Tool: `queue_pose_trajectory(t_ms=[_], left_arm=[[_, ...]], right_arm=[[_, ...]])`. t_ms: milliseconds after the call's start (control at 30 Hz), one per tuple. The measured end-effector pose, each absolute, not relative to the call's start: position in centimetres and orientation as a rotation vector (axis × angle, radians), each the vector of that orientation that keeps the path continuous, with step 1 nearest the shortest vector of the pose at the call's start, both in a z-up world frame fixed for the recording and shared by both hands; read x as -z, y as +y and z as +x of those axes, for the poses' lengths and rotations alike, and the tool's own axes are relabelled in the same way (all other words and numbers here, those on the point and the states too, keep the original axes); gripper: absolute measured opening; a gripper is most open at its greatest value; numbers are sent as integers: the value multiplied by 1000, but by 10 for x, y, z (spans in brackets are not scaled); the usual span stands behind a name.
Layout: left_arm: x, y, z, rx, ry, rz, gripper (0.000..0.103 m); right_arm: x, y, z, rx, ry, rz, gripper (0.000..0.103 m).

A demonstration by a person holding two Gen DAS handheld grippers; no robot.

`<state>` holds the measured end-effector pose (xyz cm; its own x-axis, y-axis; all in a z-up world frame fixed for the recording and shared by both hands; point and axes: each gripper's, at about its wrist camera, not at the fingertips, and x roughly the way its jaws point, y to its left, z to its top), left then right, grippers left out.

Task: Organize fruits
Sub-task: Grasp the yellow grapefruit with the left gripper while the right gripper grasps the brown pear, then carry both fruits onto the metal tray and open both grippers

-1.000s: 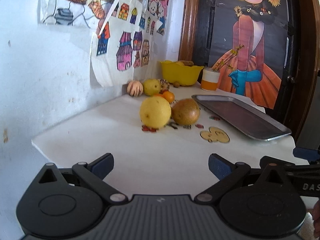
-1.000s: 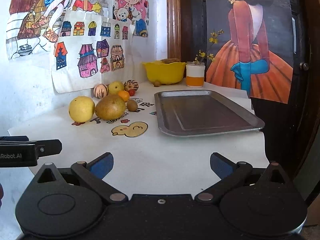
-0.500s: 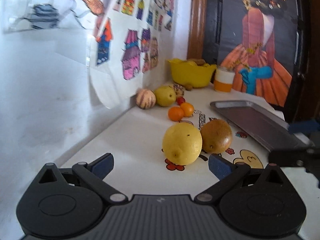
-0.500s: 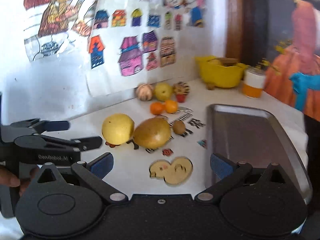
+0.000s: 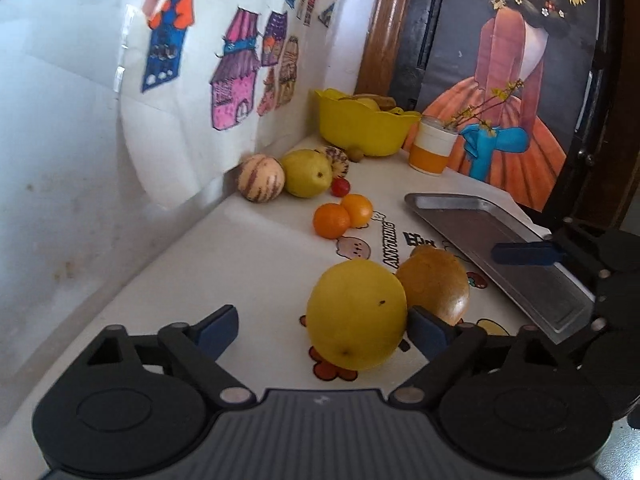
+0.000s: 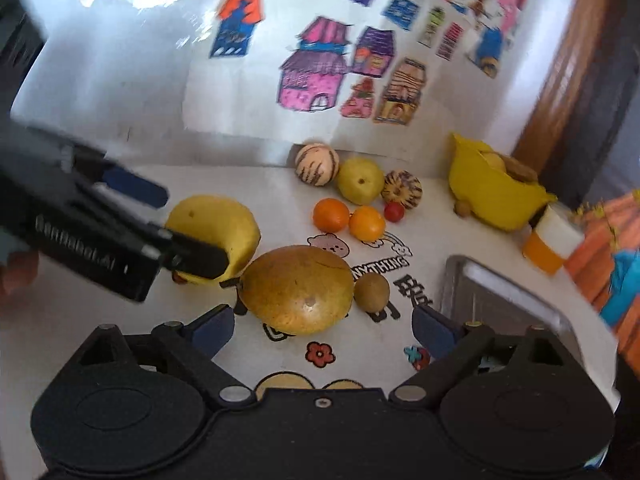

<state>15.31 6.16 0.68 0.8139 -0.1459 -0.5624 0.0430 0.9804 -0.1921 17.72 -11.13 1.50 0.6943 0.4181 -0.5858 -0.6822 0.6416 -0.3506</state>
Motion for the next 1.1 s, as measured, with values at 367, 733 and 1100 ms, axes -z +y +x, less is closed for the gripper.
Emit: queue_pose_trajectory(t_ms=[367,733,1100], left_arm=[[-5,63,160,161,633,-227,63],[-9,58,159,111,646,-265,57],[-35,25,173,68,607,-258,57]], right_arm=[[-7,-92,189,-723,404,-679,80],[-6,-107,196,-772,466,-535,69],[-31,-160,182,-683,370,-469,69]])
